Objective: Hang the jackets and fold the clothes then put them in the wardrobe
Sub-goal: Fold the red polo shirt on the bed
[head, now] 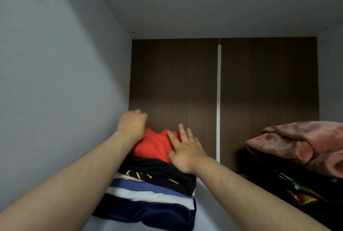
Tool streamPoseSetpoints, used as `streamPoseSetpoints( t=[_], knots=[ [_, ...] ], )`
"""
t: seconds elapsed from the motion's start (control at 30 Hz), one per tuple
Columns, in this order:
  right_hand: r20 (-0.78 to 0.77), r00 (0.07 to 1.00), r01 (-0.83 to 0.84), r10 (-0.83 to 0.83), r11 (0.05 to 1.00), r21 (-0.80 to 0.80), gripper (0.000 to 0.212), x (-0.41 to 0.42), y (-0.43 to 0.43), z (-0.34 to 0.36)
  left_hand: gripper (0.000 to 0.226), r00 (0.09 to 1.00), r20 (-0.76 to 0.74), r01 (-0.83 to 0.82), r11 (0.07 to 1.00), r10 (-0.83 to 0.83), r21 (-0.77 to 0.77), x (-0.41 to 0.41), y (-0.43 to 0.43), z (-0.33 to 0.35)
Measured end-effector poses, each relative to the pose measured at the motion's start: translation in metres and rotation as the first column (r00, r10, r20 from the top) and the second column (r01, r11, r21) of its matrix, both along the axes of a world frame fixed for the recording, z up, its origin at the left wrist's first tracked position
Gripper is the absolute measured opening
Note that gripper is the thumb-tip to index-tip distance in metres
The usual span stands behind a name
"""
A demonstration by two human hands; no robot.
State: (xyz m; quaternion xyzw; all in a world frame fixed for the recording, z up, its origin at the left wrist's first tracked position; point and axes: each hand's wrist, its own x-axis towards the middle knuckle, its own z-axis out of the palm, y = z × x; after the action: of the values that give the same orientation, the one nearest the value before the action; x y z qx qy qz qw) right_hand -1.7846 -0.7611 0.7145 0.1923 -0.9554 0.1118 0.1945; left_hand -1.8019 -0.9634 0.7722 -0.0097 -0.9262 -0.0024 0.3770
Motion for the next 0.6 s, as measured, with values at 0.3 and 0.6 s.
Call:
streamPoseSetpoints(
  t=[0.3, 0.6],
  knots=[
    [0.338, 0.909, -0.046, 0.243, 0.866, -0.499, 0.061, -0.021, 0.011, -0.024, 0.045, 0.828, 0.488, 0.217, 0.96, -0.276, 0.175, -0.01, 0.013, -0.028],
    [0.346, 0.933, 0.045, 0.095, 0.926, -0.376, 0.075, 0.005, 0.02, -0.034, 0.027, 0.989, -0.016, 0.146, 0.947, -0.148, 0.285, 0.016, 0.016, -0.05]
  ],
)
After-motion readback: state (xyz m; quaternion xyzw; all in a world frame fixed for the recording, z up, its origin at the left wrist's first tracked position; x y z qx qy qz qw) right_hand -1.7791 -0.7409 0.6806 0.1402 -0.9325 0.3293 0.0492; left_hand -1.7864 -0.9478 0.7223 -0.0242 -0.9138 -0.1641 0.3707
